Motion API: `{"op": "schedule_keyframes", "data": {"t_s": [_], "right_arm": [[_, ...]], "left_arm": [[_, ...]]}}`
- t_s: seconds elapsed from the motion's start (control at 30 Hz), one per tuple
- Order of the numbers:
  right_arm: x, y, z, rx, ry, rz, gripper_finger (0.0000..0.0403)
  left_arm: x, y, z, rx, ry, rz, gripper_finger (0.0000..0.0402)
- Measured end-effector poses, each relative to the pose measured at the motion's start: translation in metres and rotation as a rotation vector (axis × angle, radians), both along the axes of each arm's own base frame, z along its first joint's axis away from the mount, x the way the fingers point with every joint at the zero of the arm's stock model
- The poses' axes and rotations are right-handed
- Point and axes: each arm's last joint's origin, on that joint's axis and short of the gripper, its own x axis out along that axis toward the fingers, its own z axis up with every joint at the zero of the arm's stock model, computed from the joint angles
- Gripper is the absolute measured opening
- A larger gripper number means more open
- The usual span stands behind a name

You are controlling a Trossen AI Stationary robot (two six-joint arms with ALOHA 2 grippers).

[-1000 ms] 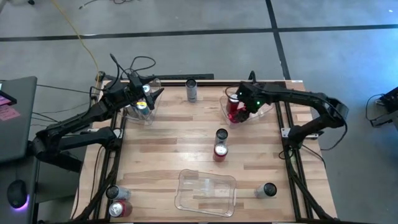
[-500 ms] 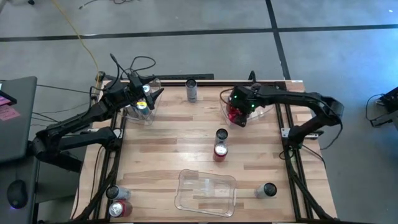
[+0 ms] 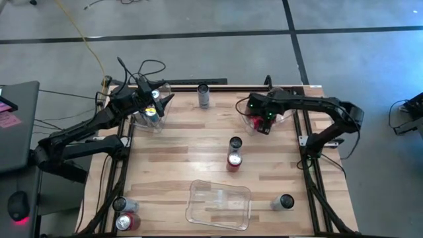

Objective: Sort soda cans
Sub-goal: Adjust the red soda can into the top right transparent bin

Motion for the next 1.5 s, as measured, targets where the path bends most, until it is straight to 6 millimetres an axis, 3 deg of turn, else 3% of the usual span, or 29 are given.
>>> {"op": "schedule_keyframes", "data": {"t_s": [0.33, 0.57, 0.77, 1.1, 1.5], "right_arm": [[-0.027, -0.005, 0.028, -0.067, -0.044, -0.071, 0.0276], [-0.037, -0.018, 0.030, 0.015, -0.089, -0.001, 0.0276], [-0.036, -0.027, 0.022, 0.000, -0.126, 0.075, 0.0302], [-0.033, -0.041, -0.008, 0.148, -0.036, 0.045, 0.0373], [-0.021, -0.058, -0.039, 0.226, -0.025, 0.104, 0.0387]], "left_arm": [[0.000, 0.000, 0.000, 0.000, 0.000, 0.000, 0.0332], [0.000, 0.000, 0.000, 0.000, 0.000, 0.000, 0.0332], [0.000, 0.000, 0.000, 0.001, -0.001, 0.000, 0.0332], [0.000, 0.000, 0.000, -0.001, 0.002, 0.000, 0.0332], [0.000, 0.000, -0.001, -0.005, 0.006, 0.000, 0.0332]]}}
